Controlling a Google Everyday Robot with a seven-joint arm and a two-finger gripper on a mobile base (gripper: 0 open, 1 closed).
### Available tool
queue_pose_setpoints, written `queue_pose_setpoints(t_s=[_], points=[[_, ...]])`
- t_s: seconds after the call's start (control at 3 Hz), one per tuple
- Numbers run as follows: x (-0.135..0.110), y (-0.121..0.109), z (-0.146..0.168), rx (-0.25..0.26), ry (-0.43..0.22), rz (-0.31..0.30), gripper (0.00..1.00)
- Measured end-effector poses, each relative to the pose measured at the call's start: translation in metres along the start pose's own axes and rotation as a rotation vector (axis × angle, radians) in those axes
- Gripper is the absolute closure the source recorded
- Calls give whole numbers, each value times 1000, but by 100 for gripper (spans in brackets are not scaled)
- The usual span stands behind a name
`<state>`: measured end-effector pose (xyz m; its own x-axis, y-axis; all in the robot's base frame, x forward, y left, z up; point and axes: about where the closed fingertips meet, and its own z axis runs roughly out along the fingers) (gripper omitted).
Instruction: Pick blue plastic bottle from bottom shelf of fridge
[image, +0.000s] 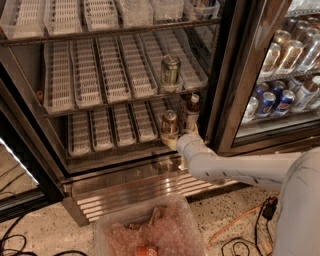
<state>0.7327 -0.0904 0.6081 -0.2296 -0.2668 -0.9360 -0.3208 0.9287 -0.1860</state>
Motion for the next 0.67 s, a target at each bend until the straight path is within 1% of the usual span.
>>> queue_pose_setpoints(t_s=[0.33,0.67], points=[[0,-6,2,29,-10,-11,31],[3,-14,0,75,0,-19,32]])
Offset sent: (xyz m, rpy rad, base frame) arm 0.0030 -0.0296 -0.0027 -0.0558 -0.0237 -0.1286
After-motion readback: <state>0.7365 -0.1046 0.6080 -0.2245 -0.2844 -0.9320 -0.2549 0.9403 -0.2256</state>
